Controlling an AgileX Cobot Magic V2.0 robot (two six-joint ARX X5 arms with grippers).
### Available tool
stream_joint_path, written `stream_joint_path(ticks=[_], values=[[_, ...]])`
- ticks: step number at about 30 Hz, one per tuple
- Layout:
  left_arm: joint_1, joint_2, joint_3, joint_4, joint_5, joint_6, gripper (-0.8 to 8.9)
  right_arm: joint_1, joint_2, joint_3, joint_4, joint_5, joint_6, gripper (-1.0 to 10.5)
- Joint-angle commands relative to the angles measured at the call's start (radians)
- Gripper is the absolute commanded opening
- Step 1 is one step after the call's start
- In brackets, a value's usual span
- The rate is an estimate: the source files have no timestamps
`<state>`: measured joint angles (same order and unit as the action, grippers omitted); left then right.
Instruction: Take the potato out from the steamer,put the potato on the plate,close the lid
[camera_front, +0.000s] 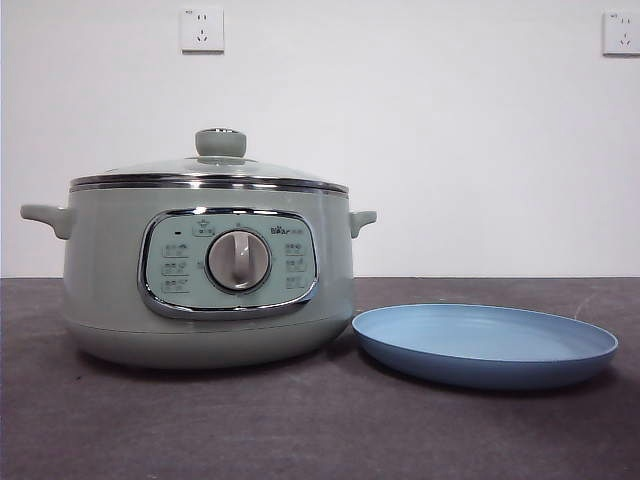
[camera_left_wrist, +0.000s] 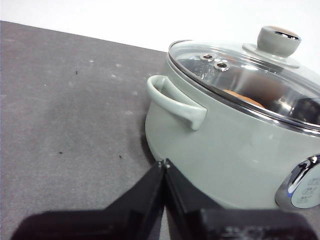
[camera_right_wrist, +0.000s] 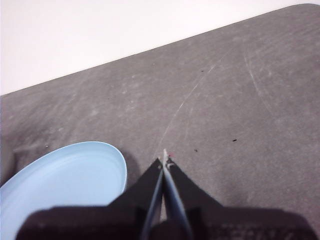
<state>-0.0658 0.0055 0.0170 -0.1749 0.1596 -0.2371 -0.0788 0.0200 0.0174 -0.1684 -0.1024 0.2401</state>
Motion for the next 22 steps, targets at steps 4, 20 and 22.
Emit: stream_joint_path(ticks=[4, 20, 22], values=[[0.001, -0.002, -0.013, 0.044, 0.008, -0.014, -0.03, 0.0, 0.0, -0.011, 0.027, -0.003, 0.148, 0.0], [0.001, 0.076, 0.357, -0.067, 0.159, -0.068, -0.06, 0.001, 0.197, 0.373, 0.132, -0.119, 0.237, -0.1], [0.001, 0.12, 0.439, -0.085, 0.148, 0.005, -0.06, 0.001, 0.267, 0.472, 0.129, -0.156, 0.177, -0.1]])
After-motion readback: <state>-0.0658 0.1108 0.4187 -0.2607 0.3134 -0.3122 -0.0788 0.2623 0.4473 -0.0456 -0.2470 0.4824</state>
